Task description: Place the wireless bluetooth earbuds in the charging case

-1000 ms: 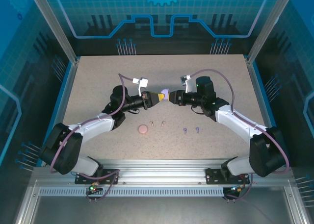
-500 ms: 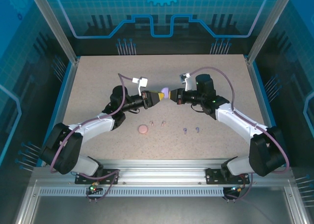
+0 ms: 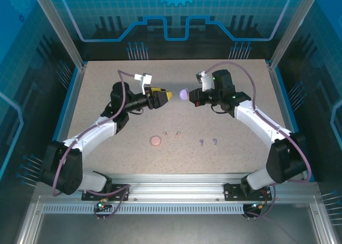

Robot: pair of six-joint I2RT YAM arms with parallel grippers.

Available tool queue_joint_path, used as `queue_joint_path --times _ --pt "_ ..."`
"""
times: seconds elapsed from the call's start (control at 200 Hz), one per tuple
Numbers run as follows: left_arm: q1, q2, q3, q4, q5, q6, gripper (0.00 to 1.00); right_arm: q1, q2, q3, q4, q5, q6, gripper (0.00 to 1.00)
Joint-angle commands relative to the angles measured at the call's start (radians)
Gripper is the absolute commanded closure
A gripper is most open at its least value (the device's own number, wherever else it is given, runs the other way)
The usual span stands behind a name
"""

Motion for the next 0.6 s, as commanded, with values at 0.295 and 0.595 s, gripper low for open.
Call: queue_joint_path --times 0.295,0.595 --pt "0.021 0.138 0.358 -0.648 0.205 0.421 0.27 0.053 0.086 0.214 -0.310 0.083 -0.470 1.00" --pt "0.019 0.267 0.519 -0.892 0.283 0.560 0.42 0.089 0.102 0.251 -0.369 0.106 -0.526 1.00"
